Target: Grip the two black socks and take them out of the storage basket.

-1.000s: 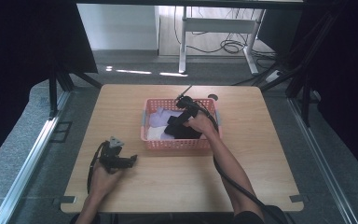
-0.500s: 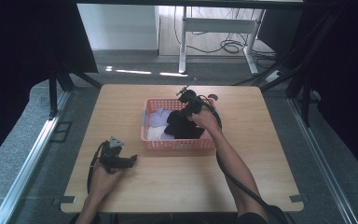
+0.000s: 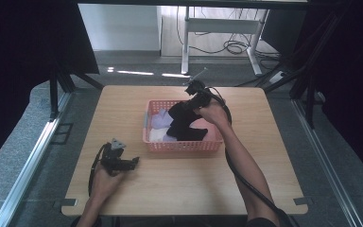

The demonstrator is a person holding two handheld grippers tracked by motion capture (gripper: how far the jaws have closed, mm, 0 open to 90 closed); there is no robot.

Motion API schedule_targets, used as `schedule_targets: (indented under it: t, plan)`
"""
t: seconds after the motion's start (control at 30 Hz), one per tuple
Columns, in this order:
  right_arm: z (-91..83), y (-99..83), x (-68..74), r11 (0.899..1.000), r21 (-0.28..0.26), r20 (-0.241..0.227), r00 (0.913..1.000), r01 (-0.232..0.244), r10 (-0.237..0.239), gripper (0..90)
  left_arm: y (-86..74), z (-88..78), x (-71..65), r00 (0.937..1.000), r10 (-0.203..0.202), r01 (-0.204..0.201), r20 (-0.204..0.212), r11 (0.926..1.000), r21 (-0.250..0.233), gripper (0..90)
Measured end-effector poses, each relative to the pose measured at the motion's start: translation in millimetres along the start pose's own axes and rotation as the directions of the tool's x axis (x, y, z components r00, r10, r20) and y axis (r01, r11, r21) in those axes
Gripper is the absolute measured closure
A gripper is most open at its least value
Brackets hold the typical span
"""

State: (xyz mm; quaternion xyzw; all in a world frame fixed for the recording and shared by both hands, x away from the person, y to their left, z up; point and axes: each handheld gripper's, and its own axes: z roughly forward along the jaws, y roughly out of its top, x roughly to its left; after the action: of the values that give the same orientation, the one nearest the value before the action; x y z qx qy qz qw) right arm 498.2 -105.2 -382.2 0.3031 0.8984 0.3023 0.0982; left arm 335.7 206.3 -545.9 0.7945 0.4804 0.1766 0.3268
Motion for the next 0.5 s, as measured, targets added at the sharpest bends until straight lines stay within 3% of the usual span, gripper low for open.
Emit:
schedule_targets:
  t: [0.5]
  plan:
    - [-53.2,-7.7,-11.1,0.998,-0.06,0.032,0.9991,-0.027,0.029,83.6,0.1,0.0,-0.2,1.0,0.001,-0.001,-0.002,1.0,0.002,12.0]
